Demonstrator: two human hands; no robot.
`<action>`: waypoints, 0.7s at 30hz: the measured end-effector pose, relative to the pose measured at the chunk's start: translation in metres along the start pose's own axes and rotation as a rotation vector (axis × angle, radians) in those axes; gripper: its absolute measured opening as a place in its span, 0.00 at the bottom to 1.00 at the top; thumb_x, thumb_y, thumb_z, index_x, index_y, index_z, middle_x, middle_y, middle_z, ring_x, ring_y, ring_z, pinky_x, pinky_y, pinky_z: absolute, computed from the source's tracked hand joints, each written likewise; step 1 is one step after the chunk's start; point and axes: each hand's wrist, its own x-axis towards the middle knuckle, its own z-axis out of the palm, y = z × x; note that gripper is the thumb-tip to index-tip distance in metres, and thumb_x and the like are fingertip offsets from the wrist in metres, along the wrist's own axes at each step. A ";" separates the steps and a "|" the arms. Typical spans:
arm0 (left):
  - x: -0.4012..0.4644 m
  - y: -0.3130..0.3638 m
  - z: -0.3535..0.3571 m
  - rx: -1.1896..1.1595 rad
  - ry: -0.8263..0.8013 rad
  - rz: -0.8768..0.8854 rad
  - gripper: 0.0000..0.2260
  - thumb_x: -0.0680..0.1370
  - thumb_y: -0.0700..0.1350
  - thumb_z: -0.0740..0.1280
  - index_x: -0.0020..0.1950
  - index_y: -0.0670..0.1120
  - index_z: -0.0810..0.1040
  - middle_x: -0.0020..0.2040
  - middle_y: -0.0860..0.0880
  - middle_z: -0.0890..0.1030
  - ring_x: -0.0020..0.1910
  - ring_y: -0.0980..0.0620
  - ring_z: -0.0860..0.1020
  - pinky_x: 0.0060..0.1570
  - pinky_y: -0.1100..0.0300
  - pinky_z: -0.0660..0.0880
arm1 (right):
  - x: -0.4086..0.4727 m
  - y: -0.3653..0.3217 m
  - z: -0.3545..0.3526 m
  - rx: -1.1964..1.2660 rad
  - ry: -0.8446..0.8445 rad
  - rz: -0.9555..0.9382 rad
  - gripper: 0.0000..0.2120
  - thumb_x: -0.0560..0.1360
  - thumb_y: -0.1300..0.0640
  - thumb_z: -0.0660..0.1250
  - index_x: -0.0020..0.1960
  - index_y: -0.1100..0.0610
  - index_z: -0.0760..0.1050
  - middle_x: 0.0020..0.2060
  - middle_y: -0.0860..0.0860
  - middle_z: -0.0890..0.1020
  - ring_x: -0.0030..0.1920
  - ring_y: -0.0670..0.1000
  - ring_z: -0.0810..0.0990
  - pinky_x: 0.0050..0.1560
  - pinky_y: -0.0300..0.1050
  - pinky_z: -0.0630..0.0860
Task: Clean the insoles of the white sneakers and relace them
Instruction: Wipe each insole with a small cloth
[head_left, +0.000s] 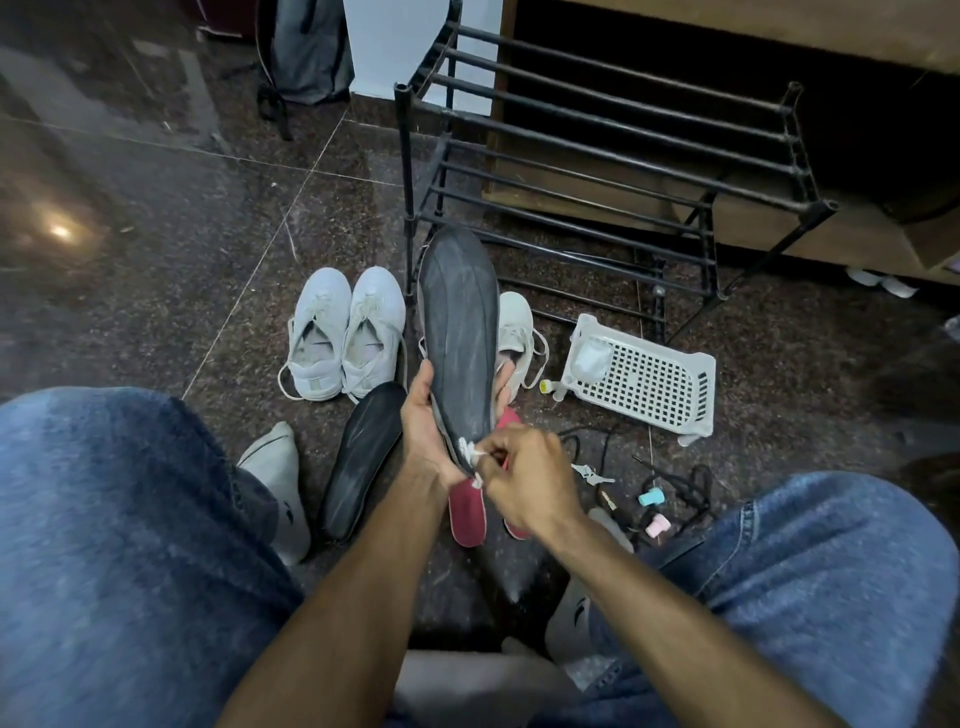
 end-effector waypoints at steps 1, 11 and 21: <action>-0.001 -0.004 -0.001 0.006 0.004 -0.016 0.33 0.78 0.60 0.57 0.70 0.35 0.69 0.68 0.37 0.73 0.62 0.43 0.77 0.64 0.51 0.70 | 0.005 0.001 -0.003 -0.052 0.016 -0.010 0.08 0.73 0.58 0.67 0.48 0.53 0.84 0.48 0.50 0.84 0.47 0.55 0.82 0.51 0.49 0.78; -0.003 -0.012 -0.002 -0.026 -0.045 -0.085 0.31 0.76 0.59 0.60 0.70 0.37 0.72 0.68 0.40 0.74 0.70 0.46 0.71 0.69 0.50 0.68 | 0.028 -0.005 -0.008 -0.062 0.033 0.022 0.08 0.73 0.57 0.68 0.48 0.51 0.84 0.45 0.50 0.86 0.42 0.52 0.82 0.46 0.43 0.78; -0.005 -0.028 -0.006 -0.008 0.030 -0.193 0.26 0.76 0.60 0.62 0.68 0.44 0.76 0.63 0.45 0.78 0.62 0.46 0.76 0.69 0.51 0.66 | 0.039 -0.007 -0.013 -0.188 0.018 -0.036 0.09 0.75 0.56 0.66 0.52 0.52 0.82 0.50 0.51 0.82 0.50 0.55 0.80 0.52 0.48 0.77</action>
